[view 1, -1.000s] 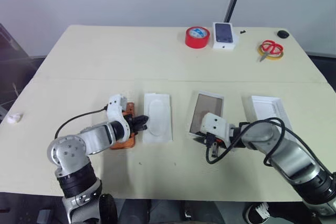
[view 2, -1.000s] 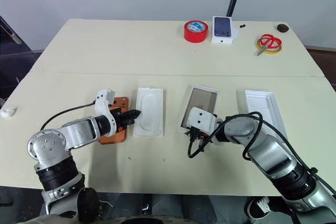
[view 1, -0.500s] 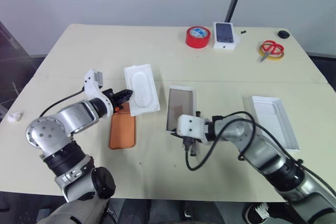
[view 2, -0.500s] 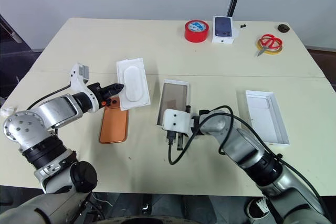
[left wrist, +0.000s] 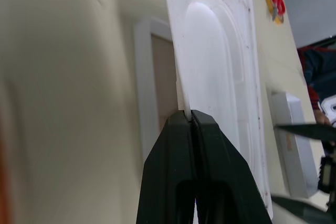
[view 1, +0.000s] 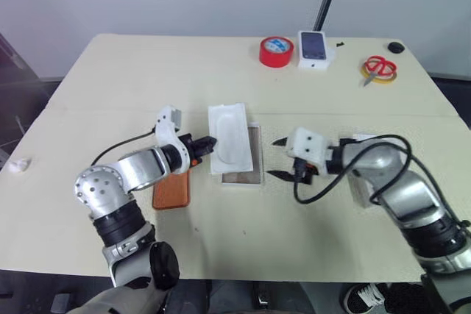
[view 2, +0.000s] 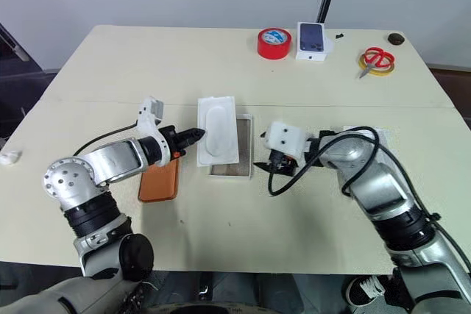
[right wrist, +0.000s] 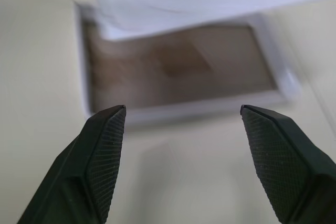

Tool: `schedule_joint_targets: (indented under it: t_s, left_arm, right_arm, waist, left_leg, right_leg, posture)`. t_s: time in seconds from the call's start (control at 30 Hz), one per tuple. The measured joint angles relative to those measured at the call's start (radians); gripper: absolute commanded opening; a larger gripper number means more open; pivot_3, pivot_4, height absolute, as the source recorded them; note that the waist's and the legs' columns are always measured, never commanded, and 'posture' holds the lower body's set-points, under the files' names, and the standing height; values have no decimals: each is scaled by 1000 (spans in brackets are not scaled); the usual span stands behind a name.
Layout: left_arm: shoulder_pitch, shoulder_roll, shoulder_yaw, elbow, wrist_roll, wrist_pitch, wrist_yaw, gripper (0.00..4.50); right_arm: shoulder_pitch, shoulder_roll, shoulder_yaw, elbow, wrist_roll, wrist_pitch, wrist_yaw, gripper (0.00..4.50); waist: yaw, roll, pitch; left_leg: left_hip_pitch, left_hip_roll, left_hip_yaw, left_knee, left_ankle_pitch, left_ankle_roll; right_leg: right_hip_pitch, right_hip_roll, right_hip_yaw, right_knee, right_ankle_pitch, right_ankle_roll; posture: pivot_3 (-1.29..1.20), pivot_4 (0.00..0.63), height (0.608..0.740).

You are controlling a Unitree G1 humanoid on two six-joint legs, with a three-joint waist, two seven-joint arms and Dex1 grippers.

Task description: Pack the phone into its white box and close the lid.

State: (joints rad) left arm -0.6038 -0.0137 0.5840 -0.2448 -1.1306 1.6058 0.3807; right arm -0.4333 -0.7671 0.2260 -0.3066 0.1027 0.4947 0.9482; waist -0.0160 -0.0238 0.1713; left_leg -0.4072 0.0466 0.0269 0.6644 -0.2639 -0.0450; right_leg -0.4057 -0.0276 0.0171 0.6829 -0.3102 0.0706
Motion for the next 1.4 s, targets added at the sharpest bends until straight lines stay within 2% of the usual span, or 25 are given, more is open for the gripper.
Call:
schedule_joint_targets:
  t_s: [0.4,0.43,0.47,0.57,0.6,0.7,0.87,0.93,0.97,1.0,1.07,1.17,1.27,1.4]
  left_arm:
    - [-5,-29,-58,40,74,0,2,0]
    - [-7,-30,-59,42,74,0,-7,593]
    - [-8,-30,-61,42,74,0,-15,867]
    - [-8,-20,-63,42,74,0,-43,2304]
    - [-9,-11,-62,42,73,0,-52,2751]
    - [-18,17,-59,42,69,0,-78,2760]
    - [-31,84,-50,33,64,-1,-134,2760]
    - [-16,152,-90,14,80,-23,-185,2760]
    - [21,265,-174,-28,119,-73,-246,2760]
    - [45,336,-218,-51,156,-109,-286,2760]
    - [139,535,-354,-110,273,-271,-432,2760]
    - [282,670,-472,-155,396,-511,-643,2760]
    - [420,729,-535,-166,501,-735,-818,2760]
    - [521,743,-526,-181,543,-918,-961,2760]
  right_arm:
    - [4,5,-7,34,-17,-32,-64,3757]
    - [5,5,-7,34,-19,-34,-69,3797]
    - [6,5,-7,35,-20,-37,-74,3797]
    - [6,5,-7,37,-20,-41,-84,3797]
    - [6,5,-7,38,-20,-41,-85,3539]
    - [4,6,-7,53,-20,-41,-85,2521]
    - [-28,39,-18,83,-19,-40,-103,79]
    - [-58,63,-18,96,-20,-35,-119,79]
    - [-78,88,-17,99,-21,-21,-132,79]
    - [-86,99,-15,101,-23,-17,-141,79]
    - [-110,148,3,119,-45,15,-175,79]
    - [-149,227,59,160,-92,52,-227,79]
    - [-183,306,112,229,-139,69,-281,79]
    - [-239,403,151,354,-187,77,-350,79]
  waist:
    - [5,0,0]
    - [5,0,0]
    - [5,0,0]
    - [4,0,0]
    - [4,0,0]
    - [5,0,0]
    - [1,0,0]
    - [-1,0,0]
    - [-7,0,0]
    - [-8,0,0]
    - [-9,0,0]
    - [-1,0,0]
    - [4,0,0]
    - [5,0,0]
  left_leg:
    - [0,-1,0,0,0,0]
    - [0,-1,0,0,0,0]
    - [0,-1,0,0,0,-1]
    - [0,-1,0,0,1,-1]
    - [0,-1,0,0,1,-1]
    - [0,-1,0,0,1,-1]
    - [0,0,0,0,1,-2]
    - [0,0,0,0,2,-4]
    - [0,0,1,-1,3,-6]
    - [1,0,1,-3,4,-8]
    - [1,1,1,-5,7,-12]
    - [1,1,2,-7,7,-13]
    - [0,1,2,-7,3,-6]
    - [-1,1,2,-6,3,-5]
  right_leg:
    - [0,0,0,0,0,0]
    - [0,0,0,0,0,0]
    - [0,0,0,0,0,0]
    - [0,0,0,0,0,0]
    - [0,0,0,0,0,0]
    - [0,0,0,0,0,0]
    - [0,1,0,0,0,0]
    - [-1,1,0,0,0,0]
    - [-2,1,1,1,0,0]
    - [-2,1,2,1,0,0]
    - [-3,1,2,1,0,-1]
    - [-3,-2,2,0,0,-1]
    - [-4,-4,2,-1,0,-2]
    - [-5,-5,1,-1,0,-2]
  posture:
    - [0,150,732]
    - [0,150,732]
    - [0,150,732]
    - [0,150,732]
    - [0,150,732]
    - [0,150,732]
    - [0,150,732]
    - [0,150,732]
    - [0,150,732]
    - [0,150,732]
    - [0,150,732]
    - [0,150,732]
    - [0,150,732]
    - [0,150,732]
